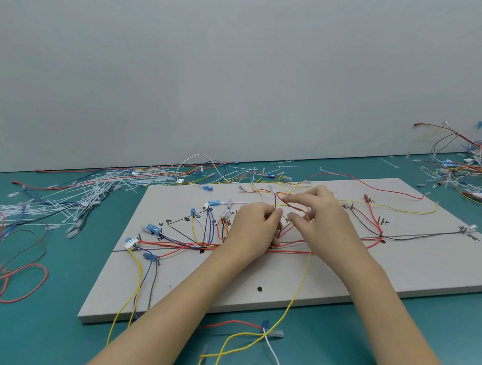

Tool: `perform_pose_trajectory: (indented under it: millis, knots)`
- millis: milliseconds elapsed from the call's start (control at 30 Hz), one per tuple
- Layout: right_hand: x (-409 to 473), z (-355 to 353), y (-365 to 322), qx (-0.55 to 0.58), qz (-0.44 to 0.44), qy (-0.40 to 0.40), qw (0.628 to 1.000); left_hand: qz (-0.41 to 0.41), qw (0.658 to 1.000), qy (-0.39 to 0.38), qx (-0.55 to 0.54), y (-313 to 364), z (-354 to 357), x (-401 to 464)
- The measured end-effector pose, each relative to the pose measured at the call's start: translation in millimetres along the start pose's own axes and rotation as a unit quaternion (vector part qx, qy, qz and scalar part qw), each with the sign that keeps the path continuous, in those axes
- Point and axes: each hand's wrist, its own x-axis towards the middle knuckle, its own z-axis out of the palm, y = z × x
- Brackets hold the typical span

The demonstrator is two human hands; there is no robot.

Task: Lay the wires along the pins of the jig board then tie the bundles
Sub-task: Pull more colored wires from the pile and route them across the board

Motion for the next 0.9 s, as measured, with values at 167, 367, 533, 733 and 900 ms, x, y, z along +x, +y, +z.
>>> perform_pose_trajectory:
  millis: [167, 367, 533, 733, 900]
  knots:
    - [-1, 9, -2, -0.057, -0.020, -0.029, 0.998, 0.030, 0.998, 0.006, 0.048, 1, 1, -1]
    - [-1, 13, -5, -0.093, 0.014, -0.034, 0.995, 0.082, 0.990, 0.009, 0.115, 4, 2, -2]
    - [1, 14, -7, -0.072, 0.056, -0.008, 0.996, 0.093, 0.988, 0.013, 0.124, 5, 2, -4]
    - [2, 12, -4, -0.071, 0.037, 0.021, 0.997, 0.102, 0.986, 0.020, 0.131, 4, 2, -5]
    - [2, 3, -9, 0.099, 0.025, 0.100, 0.990, 0.097, 0.987, 0.015, 0.124, 2, 1, -6]
